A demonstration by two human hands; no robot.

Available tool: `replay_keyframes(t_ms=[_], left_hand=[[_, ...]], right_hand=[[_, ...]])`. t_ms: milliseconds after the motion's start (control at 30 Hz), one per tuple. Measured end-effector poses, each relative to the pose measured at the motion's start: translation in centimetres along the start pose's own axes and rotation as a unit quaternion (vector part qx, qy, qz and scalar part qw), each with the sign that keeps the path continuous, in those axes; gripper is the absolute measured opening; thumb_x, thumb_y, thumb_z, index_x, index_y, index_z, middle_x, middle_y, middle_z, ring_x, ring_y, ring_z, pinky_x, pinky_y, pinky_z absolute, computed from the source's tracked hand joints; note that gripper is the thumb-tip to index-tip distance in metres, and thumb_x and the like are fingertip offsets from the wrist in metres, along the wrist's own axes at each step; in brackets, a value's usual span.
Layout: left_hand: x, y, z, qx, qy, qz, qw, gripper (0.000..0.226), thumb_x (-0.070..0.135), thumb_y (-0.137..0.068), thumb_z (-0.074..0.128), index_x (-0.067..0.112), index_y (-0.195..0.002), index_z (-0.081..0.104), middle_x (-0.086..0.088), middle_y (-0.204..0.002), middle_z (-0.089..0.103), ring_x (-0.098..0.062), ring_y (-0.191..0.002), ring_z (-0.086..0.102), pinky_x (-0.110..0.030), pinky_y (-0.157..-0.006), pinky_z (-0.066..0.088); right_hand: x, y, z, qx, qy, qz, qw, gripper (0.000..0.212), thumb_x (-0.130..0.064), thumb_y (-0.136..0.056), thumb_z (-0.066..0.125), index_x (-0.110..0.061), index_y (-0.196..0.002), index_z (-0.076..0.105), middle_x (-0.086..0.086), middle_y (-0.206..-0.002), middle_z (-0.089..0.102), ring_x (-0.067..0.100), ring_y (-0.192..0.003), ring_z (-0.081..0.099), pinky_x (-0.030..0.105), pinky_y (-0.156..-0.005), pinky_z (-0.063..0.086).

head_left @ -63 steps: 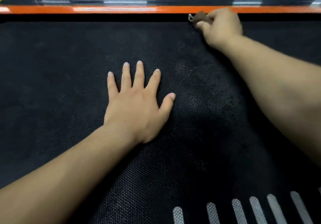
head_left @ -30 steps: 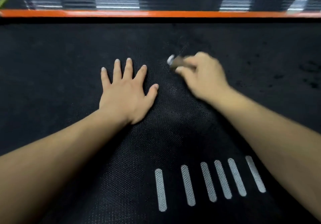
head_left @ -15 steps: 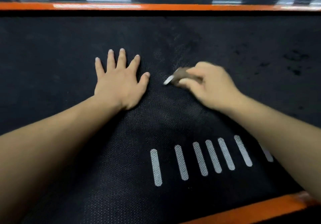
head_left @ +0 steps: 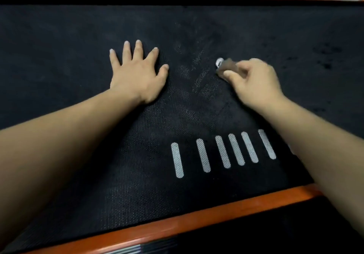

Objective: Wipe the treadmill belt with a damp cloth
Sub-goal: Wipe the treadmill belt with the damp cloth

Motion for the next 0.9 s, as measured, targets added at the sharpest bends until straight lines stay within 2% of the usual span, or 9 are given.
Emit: replay_keyframes(t_ms=[167,233,300,400,500,600,667,800,900], left_hand=[[-0.2,0.5,0.0,0.009,0.003,0.012,1.000,0.067,0.064,-0.102,0.018,0.033,-0.161,0.023,-0.013,-0.171,0.008,-0.035,-0.157,-0.003,-0.061,-0.123,-0.006],[-0.2,0.6,-0.1,0.012,0.005,0.012,1.000,0.066,0.063,-0.102,0.018,0.033,-0.160,0.024,-0.013,-0.171,0.010,-0.034,-0.157,-0.002,-0.060,-0.124,-0.006],[-0.2,0.7,-0.2,0.014,0.011,0.015,1.000,0.065,0.062,-0.102,0.019,0.032,-0.159,0.027,-0.013,-0.170,0.011,-0.034,-0.157,0.000,-0.060,-0.124,-0.005],[0.0,0.8,-0.3,0.014,0.020,0.019,1.000,0.062,0.060,-0.103,0.021,0.031,-0.158,0.031,-0.013,-0.170,0.014,-0.034,-0.157,0.002,-0.060,-0.124,-0.004],[0.3,0.7,-0.5,0.003,0.030,0.007,1.000,0.060,0.056,-0.104,0.023,0.029,-0.157,0.033,-0.013,-0.170,0.016,-0.035,-0.157,0.003,-0.062,-0.123,-0.003],[1.2,1.1,-0.6,-0.004,0.042,-0.014,0.999,0.055,0.046,-0.105,0.028,0.025,-0.156,0.035,-0.013,-0.169,0.016,-0.036,-0.157,0.003,-0.067,-0.121,-0.004],[2.3,1.4,-0.5,0.000,0.049,-0.014,0.999,0.053,0.041,-0.105,0.031,0.023,-0.154,0.038,-0.014,-0.168,0.018,-0.036,-0.157,0.004,-0.067,-0.121,-0.004],[5.0,1.8,0.2,0.007,0.060,0.023,0.998,0.052,0.042,-0.104,0.033,0.023,-0.153,0.038,-0.014,-0.169,0.016,-0.035,-0.157,0.004,-0.065,-0.122,-0.005],[6.2,0.7,0.3,0.006,0.062,0.006,0.998,0.056,0.046,-0.104,0.029,0.023,-0.156,0.032,-0.016,-0.170,0.011,-0.034,-0.158,0.000,-0.065,-0.122,-0.008]], right_hand=[[-6.3,10.1,-0.3,-0.137,-0.117,-0.158,0.971,0.023,-0.042,-0.090,0.063,-0.030,-0.071,0.057,-0.008,-0.074,0.040,0.015,-0.071,0.044,0.031,-0.065,0.035],[-4.5,9.5,-1.0,-0.129,-0.085,-0.195,0.969,0.023,-0.043,-0.090,0.062,-0.032,-0.073,0.052,-0.008,-0.073,0.037,0.016,-0.071,0.043,0.030,-0.066,0.032],[-1.9,6.3,-1.3,-0.057,-0.027,-0.126,0.990,0.023,-0.046,-0.091,0.060,-0.026,-0.081,0.055,-0.005,-0.074,0.042,0.022,-0.074,0.050,0.031,-0.064,0.032],[-0.9,6.1,-1.2,-0.038,-0.031,-0.036,0.998,0.032,-0.047,-0.090,0.060,-0.022,-0.070,0.056,0.000,-0.077,0.047,0.025,-0.077,0.053,0.039,-0.066,0.043],[-4.3,11.7,-2.0,-0.137,-0.125,-0.126,0.975,0.028,-0.044,-0.089,0.061,-0.032,-0.065,0.051,-0.005,-0.073,0.043,0.016,-0.071,0.047,0.035,-0.064,0.038],[-3.6,13.0,-2.9,-0.219,-0.131,-0.209,0.944,0.025,-0.047,-0.091,0.058,-0.027,-0.082,0.071,-0.008,-0.076,0.045,0.015,-0.078,0.047,0.034,-0.072,0.038],[-1.5,9.9,-2.7,-0.186,-0.092,-0.215,0.954,0.033,-0.050,-0.090,0.055,-0.023,-0.083,0.073,-0.007,-0.077,0.047,0.017,-0.080,0.049,0.037,-0.074,0.040],[2.3,6.4,-2.9,-0.058,-0.031,-0.076,0.995,0.034,-0.051,-0.087,0.056,-0.022,-0.086,0.073,0.000,-0.083,0.051,0.022,-0.085,0.054,0.031,-0.073,0.038],[0.5,10.4,-3.8,-0.166,-0.118,-0.147,0.968,0.012,-0.040,-0.089,0.067,-0.035,-0.096,0.075,-0.004,-0.084,0.050,0.005,-0.079,0.051,0.021,-0.069,0.040]])
Point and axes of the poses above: each hand's wrist, its own y-axis away from the middle knuckle, its own z-axis out of the palm, x = y × z, the point moved 1 cm from there along -y, towards the middle knuckle
